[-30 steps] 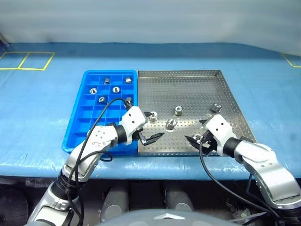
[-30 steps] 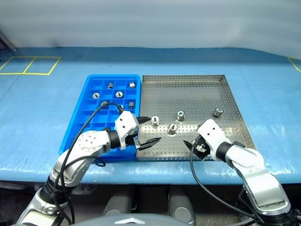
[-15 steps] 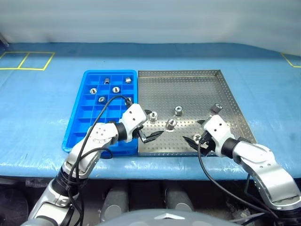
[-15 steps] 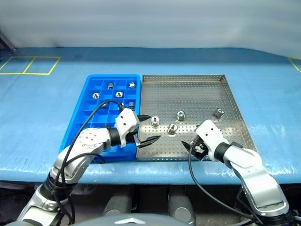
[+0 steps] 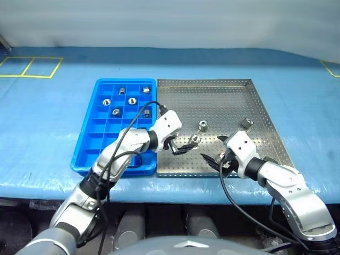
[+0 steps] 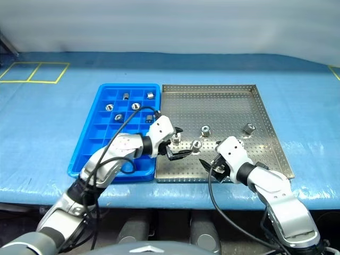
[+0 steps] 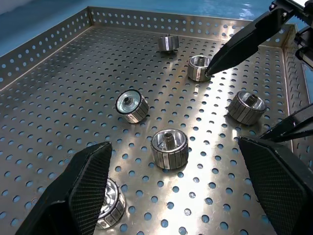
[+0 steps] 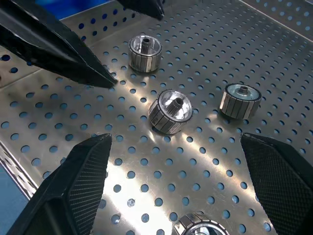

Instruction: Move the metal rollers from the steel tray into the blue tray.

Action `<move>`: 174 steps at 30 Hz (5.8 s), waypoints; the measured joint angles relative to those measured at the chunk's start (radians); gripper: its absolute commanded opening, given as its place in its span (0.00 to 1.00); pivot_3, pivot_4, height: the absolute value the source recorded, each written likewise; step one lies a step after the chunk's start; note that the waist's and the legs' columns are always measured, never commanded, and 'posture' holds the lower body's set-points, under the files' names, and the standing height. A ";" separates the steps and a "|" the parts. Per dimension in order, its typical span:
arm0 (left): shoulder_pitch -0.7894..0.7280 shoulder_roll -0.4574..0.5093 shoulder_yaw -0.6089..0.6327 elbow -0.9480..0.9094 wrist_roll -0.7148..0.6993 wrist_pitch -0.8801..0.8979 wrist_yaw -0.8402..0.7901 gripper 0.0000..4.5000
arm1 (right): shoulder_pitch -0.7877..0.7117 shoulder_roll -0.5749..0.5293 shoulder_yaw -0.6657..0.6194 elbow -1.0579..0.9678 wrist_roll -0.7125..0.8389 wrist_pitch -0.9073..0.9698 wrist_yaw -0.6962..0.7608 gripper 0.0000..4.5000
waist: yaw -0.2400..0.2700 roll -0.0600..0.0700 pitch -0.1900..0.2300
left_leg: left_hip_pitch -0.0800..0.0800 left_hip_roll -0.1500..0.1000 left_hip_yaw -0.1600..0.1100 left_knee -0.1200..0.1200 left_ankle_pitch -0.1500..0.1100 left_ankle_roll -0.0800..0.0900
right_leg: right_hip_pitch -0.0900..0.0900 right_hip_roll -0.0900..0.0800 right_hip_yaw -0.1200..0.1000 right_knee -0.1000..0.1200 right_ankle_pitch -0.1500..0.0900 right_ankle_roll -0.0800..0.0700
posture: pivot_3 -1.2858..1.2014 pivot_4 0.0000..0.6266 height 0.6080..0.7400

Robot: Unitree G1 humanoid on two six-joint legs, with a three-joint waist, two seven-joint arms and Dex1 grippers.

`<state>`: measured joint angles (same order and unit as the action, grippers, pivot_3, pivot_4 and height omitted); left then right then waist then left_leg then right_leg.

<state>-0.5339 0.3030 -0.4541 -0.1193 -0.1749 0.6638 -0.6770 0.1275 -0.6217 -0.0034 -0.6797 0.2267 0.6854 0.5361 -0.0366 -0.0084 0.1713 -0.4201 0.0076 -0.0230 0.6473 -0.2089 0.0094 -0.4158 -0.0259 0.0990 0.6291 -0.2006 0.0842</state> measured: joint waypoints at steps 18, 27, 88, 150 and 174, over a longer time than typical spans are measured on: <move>-0.145 -0.181 -0.047 0.441 0.118 -0.103 -0.045 1.00 | 0.055 0.024 0.034 -0.085 -0.022 0.010 -0.069 0.99 | -0.042 0.001 0.000 | 0.000 0.000 0.000 0.001 0.000 0.000 | 0.000 0.000 0.000 0.002 0.000 0.000 | 0.46 0.24 1.00; -0.162 -0.194 -0.041 0.487 0.172 -0.108 -0.033 0.59 | 0.058 0.024 0.034 -0.087 -0.024 0.015 -0.077 1.00 | -0.044 0.001 0.000 | 0.000 0.000 0.000 0.001 0.000 0.000 | 0.000 0.000 0.000 0.002 0.000 0.000 | 0.47 0.24 1.00; 0.232 -0.067 0.514 -0.138 0.215 0.241 0.634 0.54 | -0.258 0.023 0.217 0.188 0.008 0.036 0.109 1.00 | 0.083 -0.006 0.003 | 0.004 0.001 -0.006 0.001 0.001 -0.002 | 0.002 0.001 -0.005 0.010 -0.003 -0.005 | 0.59 0.24 1.00; -0.149 -0.053 0.031 0.296 0.227 0.035 0.002 0.19 | -0.124 0.075 0.190 0.076 -0.022 0.036 -0.054 1.00 | -0.026 -0.005 0.003 | 0.006 0.003 -0.005 0.000 0.001 -0.002 | 0.000 0.004 -0.003 0.014 -0.004 -0.007 | 0.53 0.24 1.00; 0.188 0.151 0.436 -0.505 0.005 0.422 0.179 0.19 | -0.248 0.107 0.262 0.158 0.003 -0.116 0.108 1.00 | 0.033 -0.010 0.005 | 0.006 0.003 -0.008 0.000 0.001 -0.003 | 0.002 0.003 -0.006 0.013 -0.005 -0.008 | 0.63 0.24 1.00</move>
<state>-0.3455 0.4541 -0.0185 -0.6241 -0.1698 1.0853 -0.4980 -0.1201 -0.5151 0.2590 -0.5219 0.2302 0.5695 0.6438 -0.0040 -0.0181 0.1767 -0.4139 0.0106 -0.0312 0.6472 -0.2081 0.0069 -0.4142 -0.0230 0.0930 0.6425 -0.2054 0.0765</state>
